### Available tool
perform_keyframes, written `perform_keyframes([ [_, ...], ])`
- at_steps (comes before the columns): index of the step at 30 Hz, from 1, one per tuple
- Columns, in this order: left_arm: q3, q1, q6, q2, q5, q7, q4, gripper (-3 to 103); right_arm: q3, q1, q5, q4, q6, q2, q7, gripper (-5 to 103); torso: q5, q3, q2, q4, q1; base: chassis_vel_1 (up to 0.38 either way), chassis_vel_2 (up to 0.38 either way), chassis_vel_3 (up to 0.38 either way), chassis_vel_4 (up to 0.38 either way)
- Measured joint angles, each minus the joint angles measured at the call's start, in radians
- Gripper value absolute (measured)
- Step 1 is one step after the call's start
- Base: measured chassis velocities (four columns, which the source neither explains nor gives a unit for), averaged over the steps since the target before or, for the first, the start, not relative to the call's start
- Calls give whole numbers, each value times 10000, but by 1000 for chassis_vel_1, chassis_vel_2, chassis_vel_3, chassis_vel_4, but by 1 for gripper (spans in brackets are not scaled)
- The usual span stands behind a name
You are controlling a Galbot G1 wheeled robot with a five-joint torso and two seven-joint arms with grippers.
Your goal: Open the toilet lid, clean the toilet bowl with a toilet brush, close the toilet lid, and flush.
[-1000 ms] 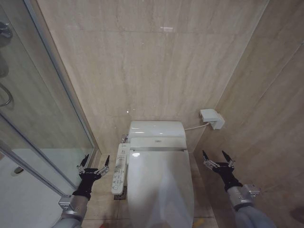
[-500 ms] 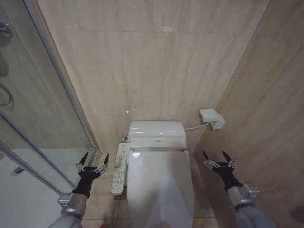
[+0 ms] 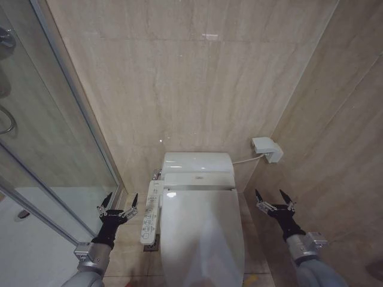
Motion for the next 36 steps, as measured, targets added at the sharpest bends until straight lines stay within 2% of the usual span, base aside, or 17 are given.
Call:
perform_keyframes([
  [36,1,0,4,0,-3,-1,10,100,0,1,0,0,0,0,0,100,1,2,-2,0,3,43,-44,-44,43],
])
